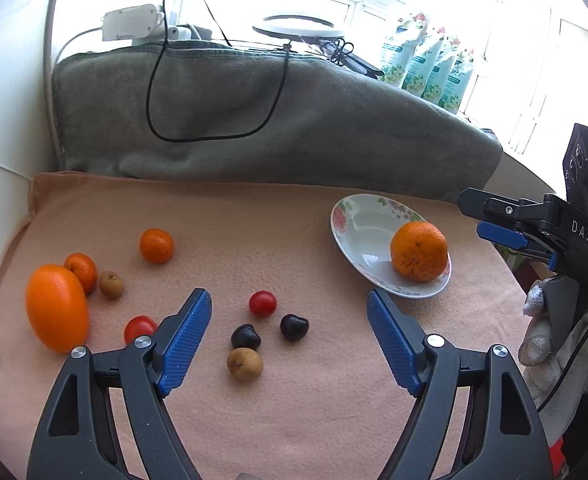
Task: Organize fruits
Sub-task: 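Open the right tool to release the orange and withdraw, then move the right tool to the dark plum while the left tool approaches the brown kiwi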
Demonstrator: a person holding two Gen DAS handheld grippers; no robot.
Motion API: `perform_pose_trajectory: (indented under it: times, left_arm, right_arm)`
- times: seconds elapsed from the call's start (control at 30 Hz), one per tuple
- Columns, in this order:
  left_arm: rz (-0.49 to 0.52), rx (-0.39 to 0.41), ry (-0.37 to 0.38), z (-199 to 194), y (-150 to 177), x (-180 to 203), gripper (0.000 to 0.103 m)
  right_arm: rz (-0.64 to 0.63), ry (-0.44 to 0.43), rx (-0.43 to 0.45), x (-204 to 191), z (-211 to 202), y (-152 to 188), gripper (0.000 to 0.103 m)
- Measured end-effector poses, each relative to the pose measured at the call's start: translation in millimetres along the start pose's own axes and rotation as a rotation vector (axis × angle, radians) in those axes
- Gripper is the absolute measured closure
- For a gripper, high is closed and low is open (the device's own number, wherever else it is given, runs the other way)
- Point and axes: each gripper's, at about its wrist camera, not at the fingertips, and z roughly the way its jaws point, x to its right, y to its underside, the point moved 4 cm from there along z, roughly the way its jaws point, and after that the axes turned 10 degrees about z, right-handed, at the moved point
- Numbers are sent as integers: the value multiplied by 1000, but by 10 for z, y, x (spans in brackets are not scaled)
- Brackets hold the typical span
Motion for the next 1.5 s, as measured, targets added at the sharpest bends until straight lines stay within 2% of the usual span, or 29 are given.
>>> perform_pose_trajectory:
  times: [0.2,0.4,0.6,0.83,1.23,1.33,1.5]
  left_arm:
    - [-23,5,-71,-152,130,-321,23]
    - [-71,7,-129,-306,283,-653,23]
    - [-121,10,-165,-423,422,-934,23]
    - [-147,3,-189,-523,606,-1095,23]
    - [-131,1,-158,-545,719,-1017,23]
    - [-130,-3,-139,-515,733,-966,23]
    - [-109,-15,-92,-425,745,-811,23]
  right_arm:
    - [-71,21,-15,-173,67,61,0]
    - [-110,3,-34,-334,140,120,0]
    - [-125,-25,-61,-476,231,176,0]
    - [-140,-50,-95,-594,338,259,0]
    - [-186,-68,-149,-670,515,498,0]
    - [-195,-70,-169,-668,585,571,4]
    - [-202,-76,-224,-632,715,696,17]
